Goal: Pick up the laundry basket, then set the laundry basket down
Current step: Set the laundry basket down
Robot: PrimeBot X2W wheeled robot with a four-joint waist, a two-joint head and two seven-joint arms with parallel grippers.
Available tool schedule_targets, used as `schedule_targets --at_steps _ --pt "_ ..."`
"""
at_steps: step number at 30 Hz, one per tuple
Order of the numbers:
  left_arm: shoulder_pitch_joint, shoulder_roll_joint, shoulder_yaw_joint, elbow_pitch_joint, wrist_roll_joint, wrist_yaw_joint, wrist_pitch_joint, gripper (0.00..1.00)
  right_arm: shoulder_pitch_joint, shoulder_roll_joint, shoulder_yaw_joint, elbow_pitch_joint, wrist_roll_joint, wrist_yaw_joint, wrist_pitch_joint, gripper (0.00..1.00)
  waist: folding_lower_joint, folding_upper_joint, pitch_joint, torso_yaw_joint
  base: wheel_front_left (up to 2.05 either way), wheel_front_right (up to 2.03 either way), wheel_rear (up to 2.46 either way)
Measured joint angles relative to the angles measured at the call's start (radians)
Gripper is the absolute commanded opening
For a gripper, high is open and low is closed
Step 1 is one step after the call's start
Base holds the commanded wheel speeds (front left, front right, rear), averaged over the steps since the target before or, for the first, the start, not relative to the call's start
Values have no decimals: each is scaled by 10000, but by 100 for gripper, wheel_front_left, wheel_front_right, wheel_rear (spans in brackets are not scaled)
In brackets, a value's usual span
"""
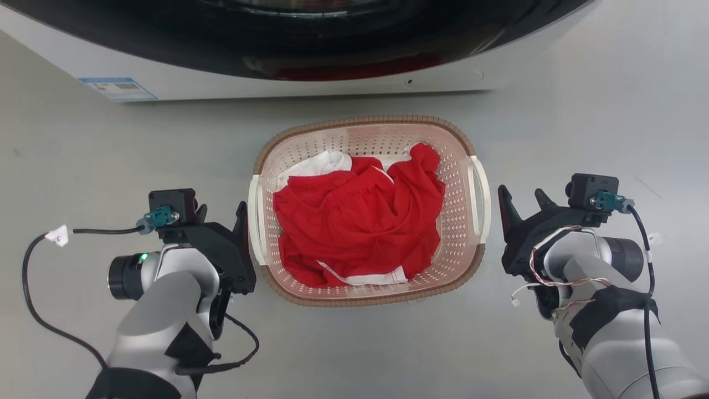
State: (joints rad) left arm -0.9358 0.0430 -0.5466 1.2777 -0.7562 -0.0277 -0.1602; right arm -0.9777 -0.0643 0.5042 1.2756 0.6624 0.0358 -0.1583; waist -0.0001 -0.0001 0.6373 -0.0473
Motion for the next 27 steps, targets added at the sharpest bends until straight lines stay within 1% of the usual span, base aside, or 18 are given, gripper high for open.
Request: schedule_targets --at_steps 3,6,12,24,27 --pt "240 -2 -27 15 2 -4 -167 100 185 0 2 13 0 84 -199 100 0 0 -395 11 0 0 0" --pt "480 0 -58 35 6 -81 -336 100 367 0 27 23 0 98 -334 100 0 0 -799 18 0 0 0" --pt "925 -4 -109 50 15 -79 -564 100 795 4 100 29 -17 173 -648 100 -1 0 -1596 19 0 0 0" --pt "1722 -19 -94 -107 69 -67 -888 100 1722 -73 12 -274 -38 184 -901 100 0 0 -3030 9 0 0 0" --pt "1839 -17 -61 -207 69 -59 -892 100 1876 -88 -13 -414 -58 173 -907 100 -1 1 -3244 13 0 0 0"
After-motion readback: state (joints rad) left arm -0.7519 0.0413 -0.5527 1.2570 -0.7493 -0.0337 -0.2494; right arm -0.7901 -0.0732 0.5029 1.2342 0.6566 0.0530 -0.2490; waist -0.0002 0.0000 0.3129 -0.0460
